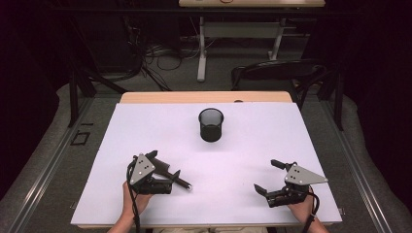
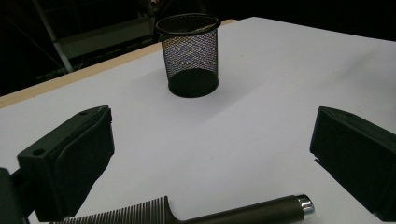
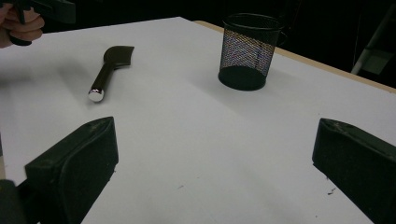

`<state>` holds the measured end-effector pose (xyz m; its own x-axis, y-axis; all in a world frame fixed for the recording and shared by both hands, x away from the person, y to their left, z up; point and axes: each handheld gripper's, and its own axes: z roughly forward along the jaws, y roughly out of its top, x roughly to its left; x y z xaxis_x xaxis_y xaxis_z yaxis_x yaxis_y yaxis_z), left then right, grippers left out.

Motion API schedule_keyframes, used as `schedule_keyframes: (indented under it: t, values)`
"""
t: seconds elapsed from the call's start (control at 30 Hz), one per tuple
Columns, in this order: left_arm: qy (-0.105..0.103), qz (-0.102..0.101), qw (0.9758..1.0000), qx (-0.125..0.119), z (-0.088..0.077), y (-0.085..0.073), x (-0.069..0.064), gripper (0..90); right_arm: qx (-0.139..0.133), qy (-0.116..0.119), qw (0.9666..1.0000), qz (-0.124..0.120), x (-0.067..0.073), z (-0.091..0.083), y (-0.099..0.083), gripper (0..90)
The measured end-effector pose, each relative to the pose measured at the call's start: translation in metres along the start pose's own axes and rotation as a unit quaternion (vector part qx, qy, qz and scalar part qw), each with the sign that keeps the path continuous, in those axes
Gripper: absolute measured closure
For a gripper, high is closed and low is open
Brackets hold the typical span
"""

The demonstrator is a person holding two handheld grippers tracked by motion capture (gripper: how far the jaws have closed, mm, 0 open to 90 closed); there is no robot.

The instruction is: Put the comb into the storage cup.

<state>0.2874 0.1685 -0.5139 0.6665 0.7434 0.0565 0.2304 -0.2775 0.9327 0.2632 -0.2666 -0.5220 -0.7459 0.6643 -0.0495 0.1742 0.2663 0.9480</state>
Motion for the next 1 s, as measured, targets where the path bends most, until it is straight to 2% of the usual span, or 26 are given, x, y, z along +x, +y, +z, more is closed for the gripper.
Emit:
schedule_keyframes:
  t: [0.27,0.47,1.0]
  values:
    - [-0.01,-0.004,0.9999,0.012,0.013,0.004,-0.005,0.0,0.001,0.001,1.0,0.003,-0.002,0.001,-0.001,0.1]
    - [-0.014,-0.005,0.9994,0.031,0.021,0.006,-0.011,0.0,0.003,0.003,1.0,0.003,-0.002,0.001,-0.001,0.1]
    - [-0.026,0.001,0.9976,0.064,0.028,0.004,-0.022,0.4,0.004,0.004,1.0,0.001,-0.001,0.0,0.0,0.2]
